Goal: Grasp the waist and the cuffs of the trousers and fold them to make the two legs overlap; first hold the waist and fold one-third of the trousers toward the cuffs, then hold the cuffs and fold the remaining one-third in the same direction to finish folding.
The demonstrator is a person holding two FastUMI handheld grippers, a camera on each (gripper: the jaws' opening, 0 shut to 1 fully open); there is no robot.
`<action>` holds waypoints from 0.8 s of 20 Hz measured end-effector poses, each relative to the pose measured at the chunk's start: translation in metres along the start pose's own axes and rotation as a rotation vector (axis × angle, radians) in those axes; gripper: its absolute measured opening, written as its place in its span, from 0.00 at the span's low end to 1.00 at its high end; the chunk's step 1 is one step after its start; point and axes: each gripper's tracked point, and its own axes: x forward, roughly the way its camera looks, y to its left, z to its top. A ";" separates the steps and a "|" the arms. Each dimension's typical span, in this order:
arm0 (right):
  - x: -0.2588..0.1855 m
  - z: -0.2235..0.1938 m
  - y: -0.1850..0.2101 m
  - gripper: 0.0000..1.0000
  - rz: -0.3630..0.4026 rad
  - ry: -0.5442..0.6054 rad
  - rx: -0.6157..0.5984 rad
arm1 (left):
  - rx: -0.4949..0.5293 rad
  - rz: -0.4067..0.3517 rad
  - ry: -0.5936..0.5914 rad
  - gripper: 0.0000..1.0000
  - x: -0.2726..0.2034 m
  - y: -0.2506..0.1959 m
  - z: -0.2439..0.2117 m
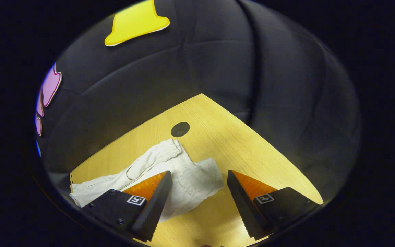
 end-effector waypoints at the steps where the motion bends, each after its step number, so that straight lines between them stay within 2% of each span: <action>1: 0.003 -0.004 0.000 1.00 -0.012 -0.005 -0.006 | 0.000 0.011 -0.001 0.97 -0.009 -0.001 -0.001; 5: 0.010 -0.023 -0.003 0.99 -0.039 0.019 -0.039 | 0.025 0.017 -0.004 0.96 -0.026 -0.014 -0.003; 9: 0.014 -0.022 0.002 0.97 -0.047 -0.018 -0.091 | 0.008 0.015 0.006 0.96 -0.044 -0.030 -0.008; 10: 0.011 -0.022 0.005 0.92 -0.055 -0.030 -0.105 | -0.006 0.008 0.006 0.96 -0.049 -0.036 -0.011; 12: 0.014 -0.027 0.012 0.75 -0.049 -0.018 -0.121 | -0.030 -0.002 0.010 0.96 -0.055 -0.045 -0.018; 15: 0.016 -0.028 0.021 0.34 -0.026 -0.020 -0.132 | -0.035 -0.017 0.027 0.96 -0.058 -0.055 -0.029; 16: 0.015 -0.030 0.020 0.33 -0.031 -0.009 -0.130 | -0.029 -0.017 0.036 0.96 -0.058 -0.057 -0.033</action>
